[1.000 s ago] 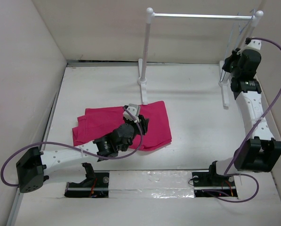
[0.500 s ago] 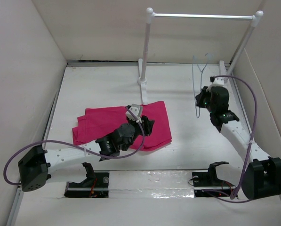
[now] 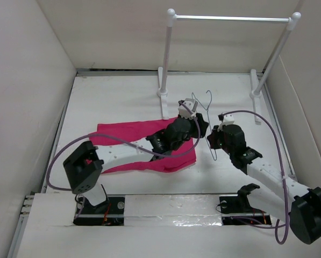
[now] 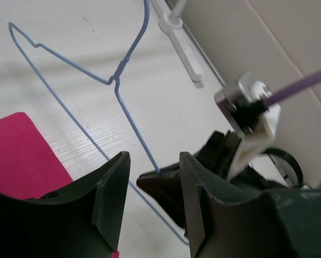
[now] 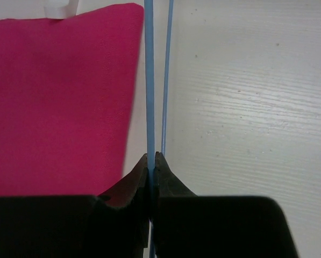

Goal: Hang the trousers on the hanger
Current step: Pick up the hanger from the clothesline, then place the trousers on the hanger.

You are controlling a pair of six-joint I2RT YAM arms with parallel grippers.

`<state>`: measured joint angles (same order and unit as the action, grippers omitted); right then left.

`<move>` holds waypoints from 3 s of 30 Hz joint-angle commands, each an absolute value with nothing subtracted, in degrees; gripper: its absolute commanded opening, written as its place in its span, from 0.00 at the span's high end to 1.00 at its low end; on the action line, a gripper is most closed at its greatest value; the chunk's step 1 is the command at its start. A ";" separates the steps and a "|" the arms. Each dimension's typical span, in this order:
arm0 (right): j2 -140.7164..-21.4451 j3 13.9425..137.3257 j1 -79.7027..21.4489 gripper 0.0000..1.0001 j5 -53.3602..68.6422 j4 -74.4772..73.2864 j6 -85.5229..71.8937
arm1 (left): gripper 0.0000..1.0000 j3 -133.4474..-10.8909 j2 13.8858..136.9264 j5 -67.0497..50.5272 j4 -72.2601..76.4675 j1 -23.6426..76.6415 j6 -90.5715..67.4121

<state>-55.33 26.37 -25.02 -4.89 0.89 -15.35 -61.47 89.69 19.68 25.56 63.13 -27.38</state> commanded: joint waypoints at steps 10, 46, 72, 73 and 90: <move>-54.32 25.57 -30.32 1.00 -10.02 6.34 -16.79 | 0.65 -81.03 105.47 22.40 20.13 58.19 -29.18; -42.37 26.36 -33.05 0.24 -11.69 -7.28 -15.92 | 1.00 -65.23 102.49 18.02 36.37 56.87 -42.27; -81.03 28.74 -24.52 0.53 15.81 25.03 -17.66 | 1.00 -42.98 99.14 28.83 49.49 58.45 -50.19; -81.82 27.96 -24.52 0.53 16.17 27.57 -18.88 | 1.00 -42.89 99.05 29.18 49.05 58.45 -50.01; -85.97 23.39 -22.51 1.00 20.48 39.90 -24.52 | 1.00 -39.11 97.04 28.56 50.46 57.30 -47.03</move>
<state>-88.25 24.75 -23.49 18.79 33.43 -23.14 -39.86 99.96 27.29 52.58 57.65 -50.85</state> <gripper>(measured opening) 0.021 0.039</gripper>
